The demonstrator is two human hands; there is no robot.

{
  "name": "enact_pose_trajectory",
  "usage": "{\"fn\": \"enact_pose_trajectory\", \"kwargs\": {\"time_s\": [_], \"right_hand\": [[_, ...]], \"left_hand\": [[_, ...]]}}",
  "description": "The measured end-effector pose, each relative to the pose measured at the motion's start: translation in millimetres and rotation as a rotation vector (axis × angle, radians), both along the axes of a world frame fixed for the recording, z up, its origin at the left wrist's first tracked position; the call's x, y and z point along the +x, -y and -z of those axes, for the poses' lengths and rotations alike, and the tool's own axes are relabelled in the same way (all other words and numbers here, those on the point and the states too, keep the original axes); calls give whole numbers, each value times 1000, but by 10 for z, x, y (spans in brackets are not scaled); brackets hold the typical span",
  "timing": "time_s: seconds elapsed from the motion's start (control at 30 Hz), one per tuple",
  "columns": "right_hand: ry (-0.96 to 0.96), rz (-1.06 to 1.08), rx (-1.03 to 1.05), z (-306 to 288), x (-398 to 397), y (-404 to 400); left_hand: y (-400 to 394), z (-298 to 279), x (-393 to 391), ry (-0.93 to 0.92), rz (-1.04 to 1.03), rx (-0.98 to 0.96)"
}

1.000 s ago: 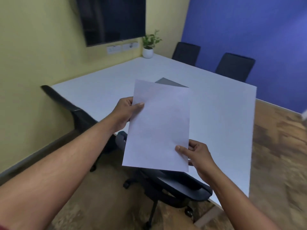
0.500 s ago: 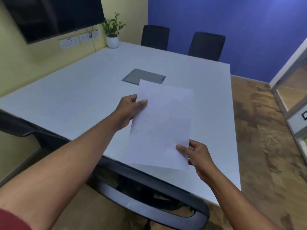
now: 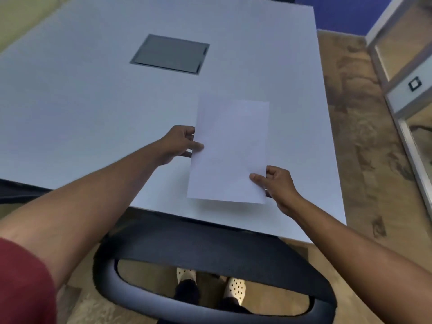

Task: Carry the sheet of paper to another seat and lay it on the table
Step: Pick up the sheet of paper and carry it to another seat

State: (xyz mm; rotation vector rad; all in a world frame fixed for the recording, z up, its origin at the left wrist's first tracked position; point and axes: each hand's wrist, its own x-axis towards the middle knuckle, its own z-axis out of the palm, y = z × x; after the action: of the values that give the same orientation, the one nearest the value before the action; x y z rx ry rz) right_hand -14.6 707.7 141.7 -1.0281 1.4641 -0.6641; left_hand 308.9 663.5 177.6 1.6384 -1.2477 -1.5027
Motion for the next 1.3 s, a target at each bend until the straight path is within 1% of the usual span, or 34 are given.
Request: {"fn": "enact_pose_trajectory", "kwargs": {"time_s": [0.1, 0.2, 0.4, 0.5, 0.6, 0.7, 0.83, 0.93, 1.0, 1.07, 1.1, 1.17, 1.2, 1.27, 1.3], "right_hand": [[-39, 20, 76, 352, 34, 87], [-125, -5, 126, 728, 62, 159], [-309, -44, 136, 1217, 56, 300], [-416, -88, 118, 1334, 79, 331], [-524, -136, 81, 1389, 99, 364], [-614, -179, 42, 1437, 132, 410], [-662, -178, 47, 1485, 170, 454], [-685, -193, 57, 1507, 158, 455], [-672, -177, 26, 1491, 106, 442], [-669, -190, -110, 1459, 11, 415], [-686, -238, -202, 1448, -49, 393], [-731, -414, -331, 1443, -156, 339], [-758, -523, -352, 1449, -192, 310], [-821, -690, -365, 1490, -226, 273], [-845, -732, -375, 1511, -223, 273]], "left_hand": [[207, 408, 43, 23, 28, 5], [289, 815, 53, 48, 41, 30], [251, 1416, 25, 164, -14, -33], [293, 1585, 32, 217, -15, -52], [351, 1691, 35, 245, 30, -50], [415, 1775, 61, 312, 56, -57], [460, 1865, 134, 373, 85, -91], [464, 1931, 184, 443, 82, -181], [418, 1957, 228, 573, 155, -297], [308, 1974, 290, 713, 342, -445], [251, 1982, 332, 771, 453, -525], [173, 2020, 424, 840, 631, -651], [150, 2046, 456, 854, 698, -687], [121, 2096, 481, 866, 784, -693], [106, 2122, 479, 869, 797, -678]]}}
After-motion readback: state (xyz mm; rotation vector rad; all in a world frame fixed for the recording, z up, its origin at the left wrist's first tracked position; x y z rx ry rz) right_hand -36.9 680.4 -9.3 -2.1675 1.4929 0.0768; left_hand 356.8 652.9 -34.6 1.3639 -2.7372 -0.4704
